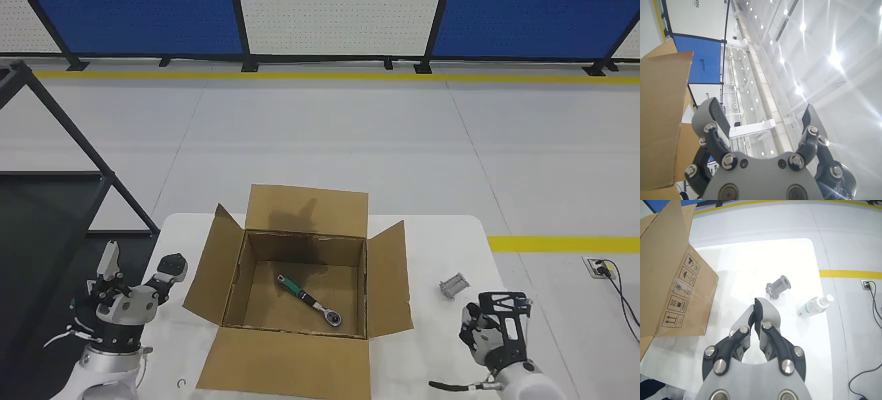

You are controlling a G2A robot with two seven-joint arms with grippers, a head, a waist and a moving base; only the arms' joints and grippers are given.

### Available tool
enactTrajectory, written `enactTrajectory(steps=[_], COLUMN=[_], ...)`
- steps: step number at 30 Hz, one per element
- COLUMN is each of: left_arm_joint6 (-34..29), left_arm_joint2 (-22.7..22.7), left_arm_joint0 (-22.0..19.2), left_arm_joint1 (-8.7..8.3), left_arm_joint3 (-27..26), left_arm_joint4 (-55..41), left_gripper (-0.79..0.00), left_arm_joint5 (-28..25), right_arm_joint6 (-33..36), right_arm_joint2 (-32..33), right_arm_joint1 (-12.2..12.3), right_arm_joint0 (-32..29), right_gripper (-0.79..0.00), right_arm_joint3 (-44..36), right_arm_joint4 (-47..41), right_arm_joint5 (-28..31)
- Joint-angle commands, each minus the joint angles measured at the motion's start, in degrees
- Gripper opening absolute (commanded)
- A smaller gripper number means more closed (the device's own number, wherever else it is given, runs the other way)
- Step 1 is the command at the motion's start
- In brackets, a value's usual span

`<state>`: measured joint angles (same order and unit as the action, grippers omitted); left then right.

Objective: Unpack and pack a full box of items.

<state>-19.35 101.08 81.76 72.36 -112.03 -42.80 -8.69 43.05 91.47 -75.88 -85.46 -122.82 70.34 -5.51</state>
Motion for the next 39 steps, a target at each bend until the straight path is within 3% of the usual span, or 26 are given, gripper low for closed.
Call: enactTrajectory(steps=[1,21,30,39], left_arm_joint6=[0.07,1.36,3.25,4.1], left_arm_joint2=[0.28,-0.84,-2.1,-2.68], left_arm_joint0=[0.19,-0.6,-1.56,-2.04], left_arm_joint1=[0.01,0.11,0.25,0.34], left_arm_joint3=[0.0,-0.36,-0.14,0.37], left_arm_joint4=[-0.24,0.48,1.98,2.64], left_gripper=[0.0,0.0,0.0,0.0], left_arm_joint5=[-0.2,-0.18,-0.41,-0.61], right_arm_joint6=[1.08,0.73,2.14,3.7], right_arm_joint2=[-0.77,-1.94,-6.4,-12.01], right_arm_joint1=[0.02,-0.03,0.1,0.23], right_arm_joint0=[1.7,7.17,13.57,17.19], right_gripper=[-0.785,-0.785,-0.785,-0.785], right_arm_joint3=[1.7,5.87,7.97,5.18], right_arm_joint4=[-0.02,-2.62,-4.46,-8.01], right_arm_joint5=[0.21,-4.32,2.42,11.15])
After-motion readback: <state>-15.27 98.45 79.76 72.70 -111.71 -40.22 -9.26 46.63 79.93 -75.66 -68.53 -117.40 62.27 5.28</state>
